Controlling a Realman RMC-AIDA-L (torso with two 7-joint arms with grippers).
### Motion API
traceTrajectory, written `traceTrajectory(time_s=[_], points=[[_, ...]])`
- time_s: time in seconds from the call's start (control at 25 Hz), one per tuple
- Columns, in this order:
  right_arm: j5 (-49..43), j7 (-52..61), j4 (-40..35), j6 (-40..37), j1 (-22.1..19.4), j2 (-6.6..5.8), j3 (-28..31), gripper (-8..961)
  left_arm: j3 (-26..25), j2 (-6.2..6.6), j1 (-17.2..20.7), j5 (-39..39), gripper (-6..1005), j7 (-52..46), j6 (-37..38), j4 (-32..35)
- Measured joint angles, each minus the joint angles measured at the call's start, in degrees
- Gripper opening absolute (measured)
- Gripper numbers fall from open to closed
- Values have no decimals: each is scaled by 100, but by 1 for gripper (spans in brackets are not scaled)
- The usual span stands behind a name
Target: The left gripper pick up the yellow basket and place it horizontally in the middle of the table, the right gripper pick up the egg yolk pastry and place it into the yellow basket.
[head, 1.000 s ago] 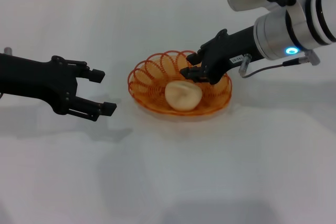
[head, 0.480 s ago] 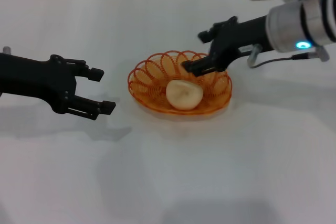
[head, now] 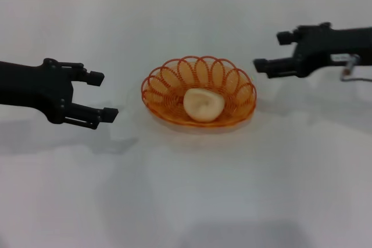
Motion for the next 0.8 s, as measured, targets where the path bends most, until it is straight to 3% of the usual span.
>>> traceTrajectory(time_s=[0.4,0.8], points=[[969,-1082,193,-1054,-612,-23,711,829,-38,11,117,-11,879,91,43,-7],[858,-1218,199,-1153,-643,-41,767,828,-42,-5,176,-84,879,135,174,-6]])
